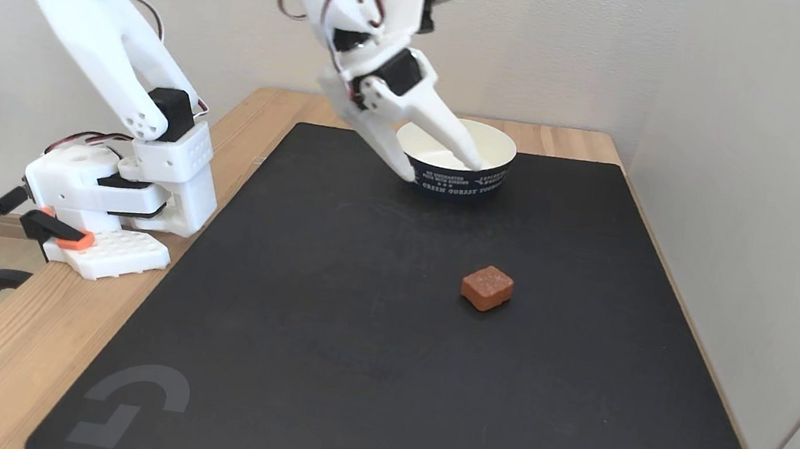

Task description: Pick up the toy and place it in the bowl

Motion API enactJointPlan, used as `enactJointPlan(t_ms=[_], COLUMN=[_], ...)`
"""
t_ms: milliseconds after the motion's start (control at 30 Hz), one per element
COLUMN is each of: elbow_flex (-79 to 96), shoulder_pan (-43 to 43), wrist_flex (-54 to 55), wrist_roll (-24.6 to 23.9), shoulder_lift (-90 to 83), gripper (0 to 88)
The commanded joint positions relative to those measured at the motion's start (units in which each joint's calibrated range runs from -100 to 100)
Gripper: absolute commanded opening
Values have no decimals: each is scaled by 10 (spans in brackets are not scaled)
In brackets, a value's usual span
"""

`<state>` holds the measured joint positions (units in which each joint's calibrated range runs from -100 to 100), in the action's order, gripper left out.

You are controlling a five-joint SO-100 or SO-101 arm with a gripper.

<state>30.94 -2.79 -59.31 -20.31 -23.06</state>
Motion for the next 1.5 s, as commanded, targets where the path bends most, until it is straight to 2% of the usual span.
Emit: enactJointPlan(t_ms=[0,133,433,667,1167,1200,1333,1367,1400,1467], elbow_flex=[-224,-345,-452,-463,-519,-518,-518,-517,-513,-513], shoulder_pan=[1,7,54,68,30,30,37,38,38,38], wrist_flex=[-64,-82,-81,-72,-72,-72,-80,-80,-82,-80], wrist_roll=[-10,-10,-10,-22,-40,-40,-40,-40,-40,-40], shoulder_lift=[178,317,464,517,584,584,585,585,585,585], gripper=[360,360,360,360,359,348,48,2,44,24])
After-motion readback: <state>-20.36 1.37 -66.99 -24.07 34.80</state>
